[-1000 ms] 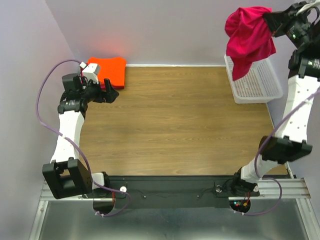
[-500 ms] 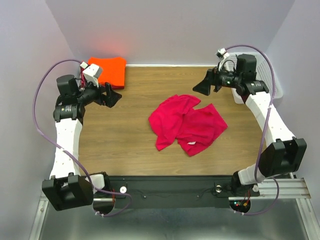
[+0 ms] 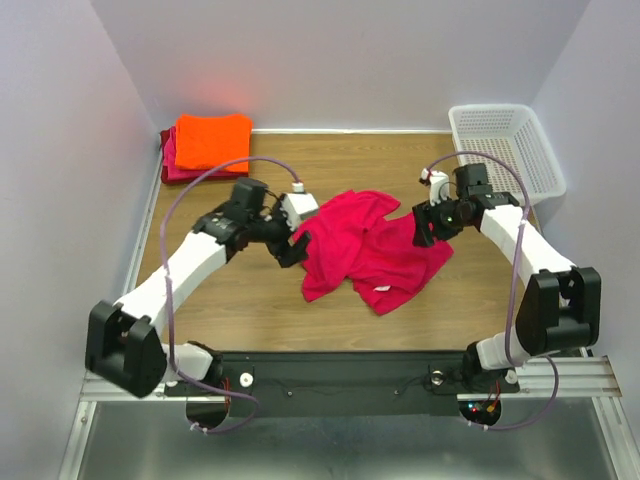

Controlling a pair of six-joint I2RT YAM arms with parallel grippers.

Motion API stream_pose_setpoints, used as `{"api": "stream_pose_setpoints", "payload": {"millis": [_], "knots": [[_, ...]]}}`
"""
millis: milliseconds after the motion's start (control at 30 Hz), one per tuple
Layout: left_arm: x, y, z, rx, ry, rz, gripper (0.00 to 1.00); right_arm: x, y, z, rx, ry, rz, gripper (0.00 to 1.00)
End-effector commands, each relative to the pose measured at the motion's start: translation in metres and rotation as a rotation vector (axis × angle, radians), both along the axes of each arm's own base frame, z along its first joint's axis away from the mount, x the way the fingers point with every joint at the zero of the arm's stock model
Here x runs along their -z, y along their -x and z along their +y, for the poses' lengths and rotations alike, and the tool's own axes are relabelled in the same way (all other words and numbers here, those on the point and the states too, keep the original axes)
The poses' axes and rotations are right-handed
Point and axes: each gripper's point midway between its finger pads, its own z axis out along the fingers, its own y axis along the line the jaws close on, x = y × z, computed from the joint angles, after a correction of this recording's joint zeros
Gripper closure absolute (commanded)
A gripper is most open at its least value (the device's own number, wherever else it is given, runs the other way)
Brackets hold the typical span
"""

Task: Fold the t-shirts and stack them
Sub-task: Move the tshirt to the center of the board, then flatten the tshirt out

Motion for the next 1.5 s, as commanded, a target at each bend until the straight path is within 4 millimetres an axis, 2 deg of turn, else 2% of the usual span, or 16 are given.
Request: {"api": "stream_pose_setpoints", "payload": {"millis": [0,133,300,500,700,800,867,900,933,967,1033,1067,1100,1167,1300,1467], "knots": [[0.039,0.004,-0.026,0.068,-0.156,-0.063,0.16,0.027,0.002,-0.032,0.04,0.179,0.038,0.33],[0.084,0.008,-0.042,0.098,-0.261,-0.011,0.22,0.059,0.006,-0.046,0.059,0.25,0.118,0.35],[0.118,0.001,-0.044,0.084,-0.337,0.031,0.28,0.09,0.002,-0.066,0.114,0.292,0.186,0.38],[0.15,-0.014,-0.01,-0.007,-0.474,0.026,0.66,0.094,0.0,-0.071,0.148,0.268,0.213,0.42],[0.145,-0.042,0.058,-0.123,-0.472,0.097,0.99,0.089,-0.002,-0.073,0.153,0.277,0.192,0.45],[0.133,-0.051,0.075,-0.14,-0.472,0.083,1.0,0.085,-0.003,-0.07,0.158,0.257,0.185,0.46],[0.114,-0.062,0.074,-0.159,-0.43,0.061,0.9,0.077,-0.008,-0.068,0.171,0.237,0.166,0.45],[0.105,-0.057,0.063,-0.119,-0.373,0.085,0.71,0.075,-0.009,-0.068,0.179,0.232,0.162,0.43],[0.092,-0.056,0.051,-0.089,-0.327,0.075,0.61,0.069,-0.012,-0.069,0.189,0.226,0.148,0.42],[0.067,-0.059,0.037,-0.073,-0.268,0.032,0.54,0.067,-0.013,-0.07,0.206,0.217,0.147,0.4],[0.041,-0.053,0.005,-0.019,-0.183,-0.007,0.43,0.063,-0.016,-0.08,0.249,0.196,0.145,0.39],[0.023,-0.042,-0.022,0.042,-0.146,-0.054,0.37,0.061,-0.016,-0.081,0.264,0.169,0.152,0.38],[0.01,-0.039,-0.042,0.049,-0.094,-0.077,0.22,0.06,-0.019,-0.09,0.296,0.148,0.156,0.37],[-0.007,-0.021,-0.084,0.124,-0.03,-0.107,0.1,0.061,-0.019,-0.089,0.303,0.089,0.185,0.37],[-0.016,-0.002,-0.155,0.168,0.034,-0.105,0.08,0.068,-0.021,-0.084,0.31,0.027,0.225,0.37],[0.01,0.007,-0.217,0.172,0.011,-0.083,0.1,0.078,-0.034,-0.073,0.311,-0.05,0.261,0.39]]}}
